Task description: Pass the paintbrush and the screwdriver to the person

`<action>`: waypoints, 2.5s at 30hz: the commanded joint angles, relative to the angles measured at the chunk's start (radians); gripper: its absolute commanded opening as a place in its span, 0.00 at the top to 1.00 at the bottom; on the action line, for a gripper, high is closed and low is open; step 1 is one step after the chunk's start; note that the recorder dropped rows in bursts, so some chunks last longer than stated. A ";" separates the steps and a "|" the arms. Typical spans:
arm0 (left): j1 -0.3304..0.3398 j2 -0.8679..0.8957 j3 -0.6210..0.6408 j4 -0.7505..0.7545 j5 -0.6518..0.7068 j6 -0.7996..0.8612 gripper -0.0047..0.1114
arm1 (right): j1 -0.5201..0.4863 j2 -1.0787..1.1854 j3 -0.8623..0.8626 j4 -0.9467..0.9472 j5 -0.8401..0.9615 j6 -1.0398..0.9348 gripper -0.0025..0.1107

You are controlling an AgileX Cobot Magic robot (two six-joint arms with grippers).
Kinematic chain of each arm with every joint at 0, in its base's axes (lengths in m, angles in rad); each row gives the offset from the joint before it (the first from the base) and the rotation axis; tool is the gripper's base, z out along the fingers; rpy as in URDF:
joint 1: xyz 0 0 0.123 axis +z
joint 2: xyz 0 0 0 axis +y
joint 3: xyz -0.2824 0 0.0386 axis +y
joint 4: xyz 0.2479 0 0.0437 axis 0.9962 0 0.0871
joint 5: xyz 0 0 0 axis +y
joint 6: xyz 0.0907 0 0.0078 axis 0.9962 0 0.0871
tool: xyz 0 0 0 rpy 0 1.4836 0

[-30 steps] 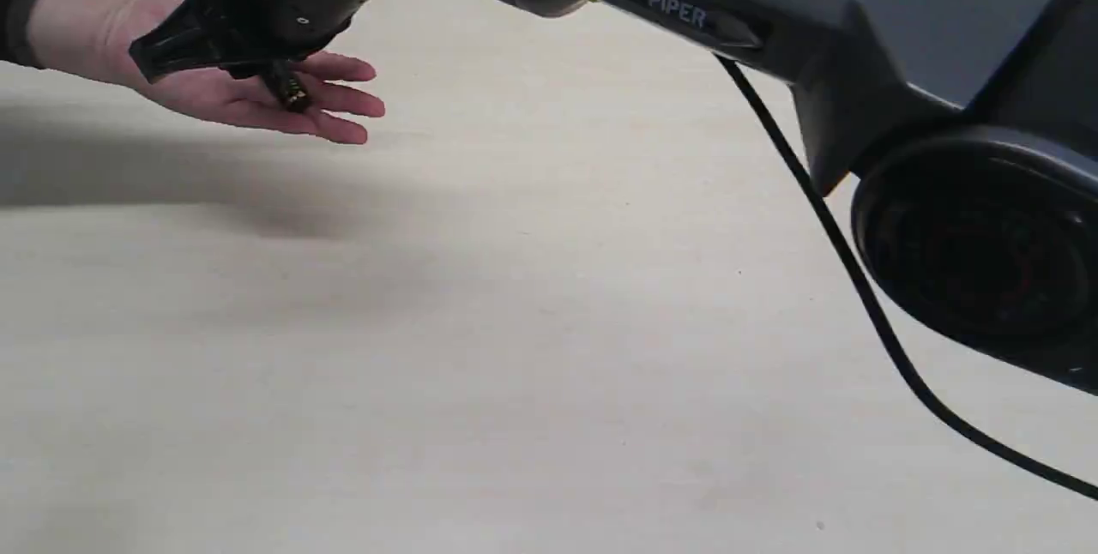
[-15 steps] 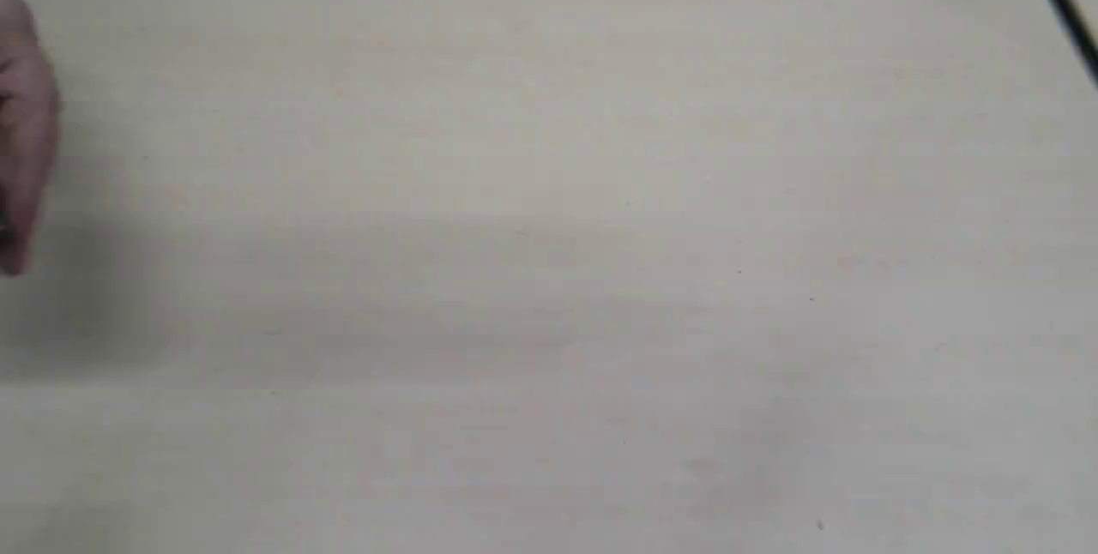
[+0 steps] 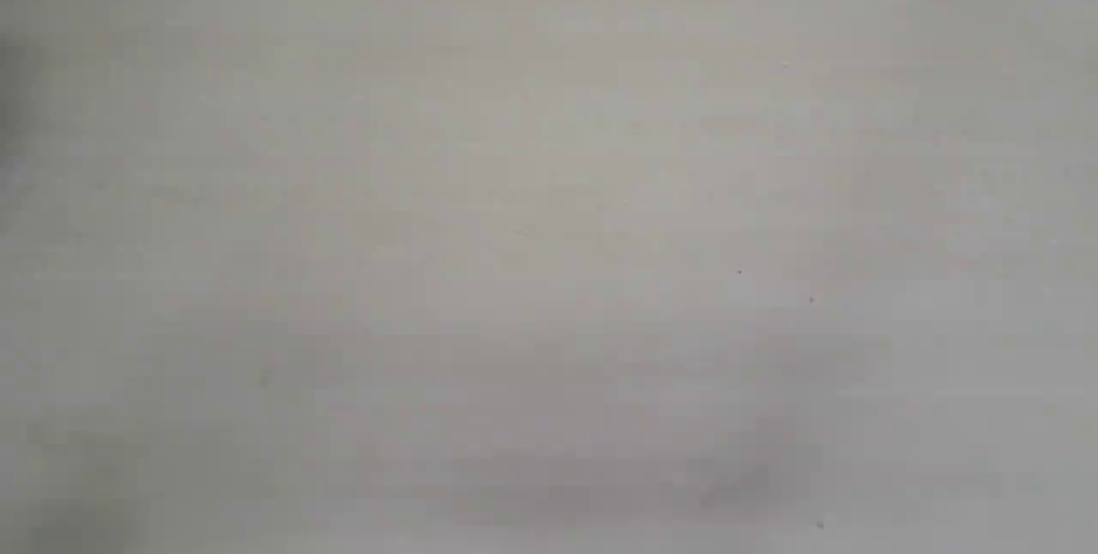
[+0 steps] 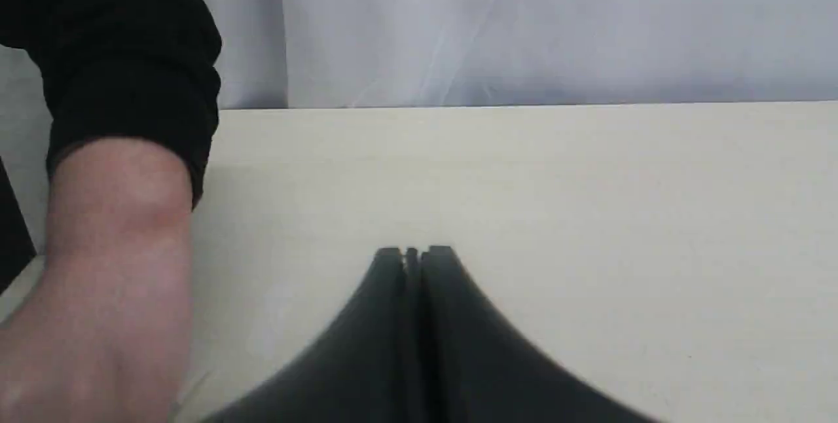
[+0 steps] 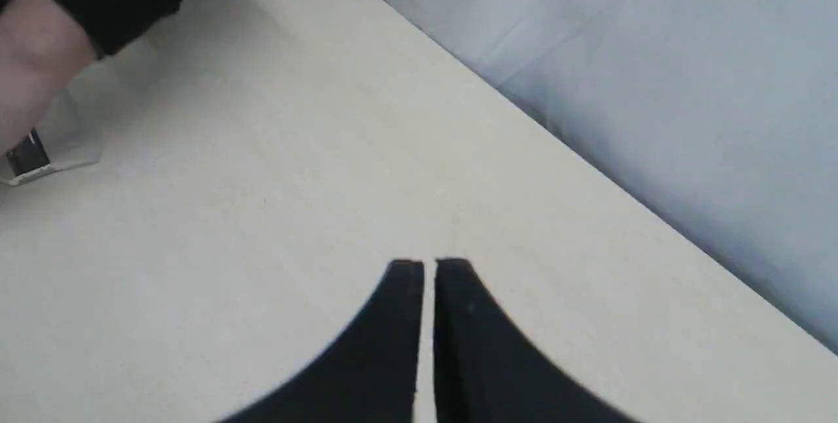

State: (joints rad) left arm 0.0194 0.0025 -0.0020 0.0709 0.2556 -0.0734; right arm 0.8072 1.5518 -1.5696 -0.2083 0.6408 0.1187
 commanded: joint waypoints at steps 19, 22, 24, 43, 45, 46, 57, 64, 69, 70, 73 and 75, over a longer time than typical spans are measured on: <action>-0.008 -0.002 0.002 -0.002 -0.006 -0.002 0.96 | -0.004 -0.654 0.711 -0.040 -0.162 0.167 0.94; -0.008 -0.002 0.002 -0.004 -0.003 -0.002 0.96 | -0.004 -0.688 0.746 -0.102 -0.164 0.167 0.94; -0.008 -0.002 0.002 -0.004 -0.005 -0.002 0.96 | -0.004 -0.699 0.756 -0.153 -0.151 0.167 0.94; -0.008 -0.002 0.002 -0.004 -0.005 -0.002 0.96 | -0.198 -0.815 0.849 -0.309 -0.183 0.259 0.94; -0.008 -0.002 0.002 -0.004 -0.005 -0.002 0.96 | -0.281 -0.851 0.896 -0.300 -0.227 0.271 0.94; -0.008 -0.002 0.002 -0.004 -0.005 -0.002 0.96 | -0.343 -0.880 0.938 -0.295 -0.267 0.271 0.94; -0.008 -0.002 0.002 0.000 -0.008 -0.002 0.96 | -0.735 -1.157 1.354 -0.300 -0.641 0.271 0.94; -0.008 -0.002 0.002 0.000 -0.008 -0.002 0.96 | -0.876 -1.301 1.449 -0.300 -0.652 0.271 0.94; -0.008 -0.002 0.002 0.000 -0.008 -0.002 0.96 | -0.903 -1.384 1.490 -0.295 -0.654 0.298 0.94; -0.008 -0.002 0.002 0.000 -0.008 -0.002 0.96 | -0.903 -1.402 1.503 -0.295 -0.656 0.298 0.94; -0.008 -0.002 0.002 0.000 -0.008 -0.002 0.96 | -0.903 -1.452 1.548 -0.295 -0.658 0.330 0.94; -0.008 -0.002 0.002 0.000 -0.008 -0.002 0.96 | -0.903 -1.478 1.570 -0.295 -0.658 0.345 0.94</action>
State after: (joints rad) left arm 0.0194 0.0025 -0.0020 0.0709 0.2556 -0.0734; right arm -0.0898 0.0922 -0.0147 -0.5065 -0.0071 0.4453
